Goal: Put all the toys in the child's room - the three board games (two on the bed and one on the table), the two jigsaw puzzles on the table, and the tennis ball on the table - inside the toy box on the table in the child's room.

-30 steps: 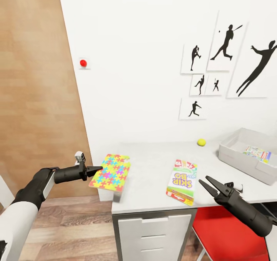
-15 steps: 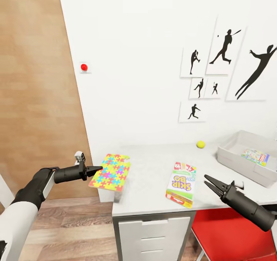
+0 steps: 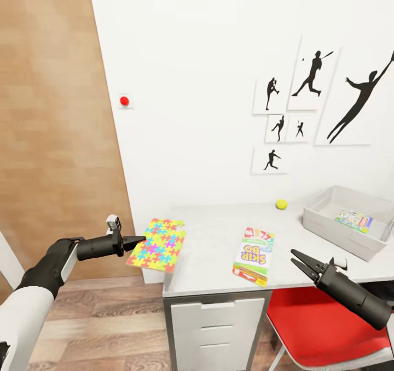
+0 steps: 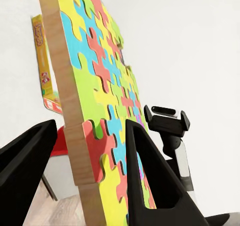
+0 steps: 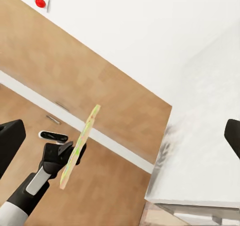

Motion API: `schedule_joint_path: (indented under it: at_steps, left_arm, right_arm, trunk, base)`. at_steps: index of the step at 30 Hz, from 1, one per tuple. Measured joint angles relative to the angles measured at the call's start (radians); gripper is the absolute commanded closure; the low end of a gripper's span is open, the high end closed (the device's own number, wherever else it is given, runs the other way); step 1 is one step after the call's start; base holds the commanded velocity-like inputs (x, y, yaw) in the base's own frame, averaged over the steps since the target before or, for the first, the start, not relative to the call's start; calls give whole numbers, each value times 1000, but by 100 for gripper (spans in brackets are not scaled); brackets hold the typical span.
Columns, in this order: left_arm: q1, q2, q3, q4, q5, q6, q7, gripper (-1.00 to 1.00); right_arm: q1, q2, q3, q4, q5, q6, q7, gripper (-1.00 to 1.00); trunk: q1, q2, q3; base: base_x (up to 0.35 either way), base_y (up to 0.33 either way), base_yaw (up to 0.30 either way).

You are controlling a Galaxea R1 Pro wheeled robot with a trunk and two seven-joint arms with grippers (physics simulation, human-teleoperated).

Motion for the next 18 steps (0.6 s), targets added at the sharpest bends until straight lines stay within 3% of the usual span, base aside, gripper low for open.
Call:
schedule_joint_path:
  at_steps: [7, 18]
  left_arm:
    - [0, 1, -1, 0, 0, 0, 0, 100]
    - [0, 13, 1, 0, 0, 0, 0, 100]
  right_arm:
    - [4, 0, -3, 0, -7, 0, 2, -100]
    - [7, 0, -5, 0, -13, 0, 4, -100]
  trunk:
    - [-27, 49, 22]
    - [-69, 126, 63]
  base:
    - [-21, 0, -53]
    - [-1, 0, -246]
